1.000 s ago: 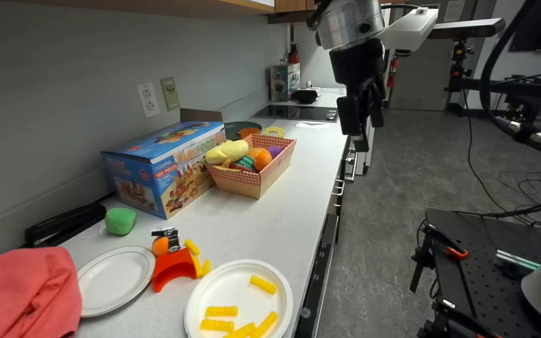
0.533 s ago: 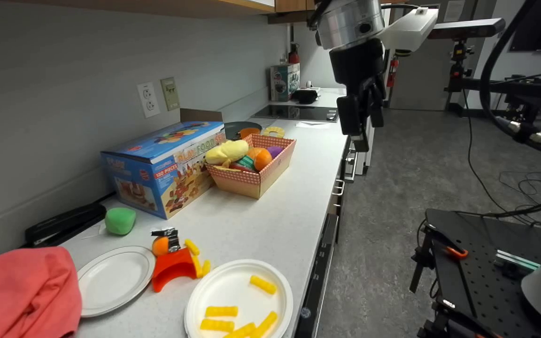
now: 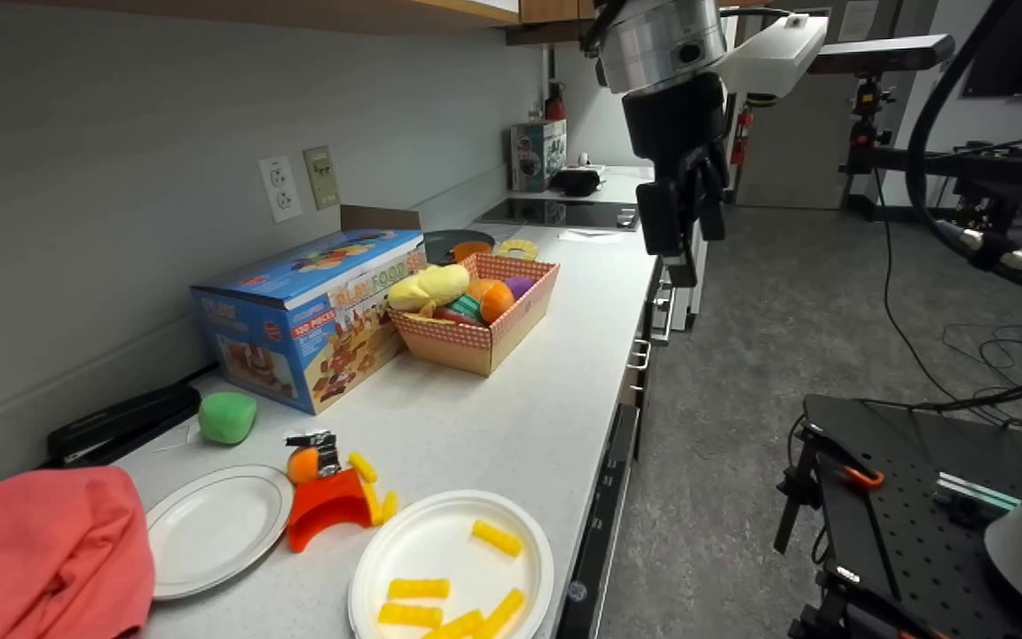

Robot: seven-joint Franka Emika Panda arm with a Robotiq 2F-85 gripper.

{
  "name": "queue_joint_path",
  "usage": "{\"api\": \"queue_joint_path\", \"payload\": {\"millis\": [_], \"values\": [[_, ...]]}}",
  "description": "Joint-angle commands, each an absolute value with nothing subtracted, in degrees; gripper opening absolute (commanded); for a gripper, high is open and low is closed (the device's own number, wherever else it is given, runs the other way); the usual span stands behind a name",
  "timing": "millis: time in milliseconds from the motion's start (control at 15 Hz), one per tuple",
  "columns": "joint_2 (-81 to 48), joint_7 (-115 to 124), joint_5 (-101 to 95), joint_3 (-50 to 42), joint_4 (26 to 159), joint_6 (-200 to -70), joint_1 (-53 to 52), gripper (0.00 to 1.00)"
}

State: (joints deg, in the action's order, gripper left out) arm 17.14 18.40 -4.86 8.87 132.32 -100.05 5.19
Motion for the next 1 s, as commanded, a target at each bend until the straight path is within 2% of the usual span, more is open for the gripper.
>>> {"api": "queue_joint_path", "payload": {"millis": [0, 200, 933], "values": [[17.04, 18.8, -5.29, 7.16, 132.25, -99.93, 3.35, 1.0], [19.16, 18.45, -5.4, 6.65, 132.74, -99.75, 3.51, 1.0], [40.57, 18.17, -5.28, -1.54, 140.89, -104.51, 8.43, 1.0]]}}
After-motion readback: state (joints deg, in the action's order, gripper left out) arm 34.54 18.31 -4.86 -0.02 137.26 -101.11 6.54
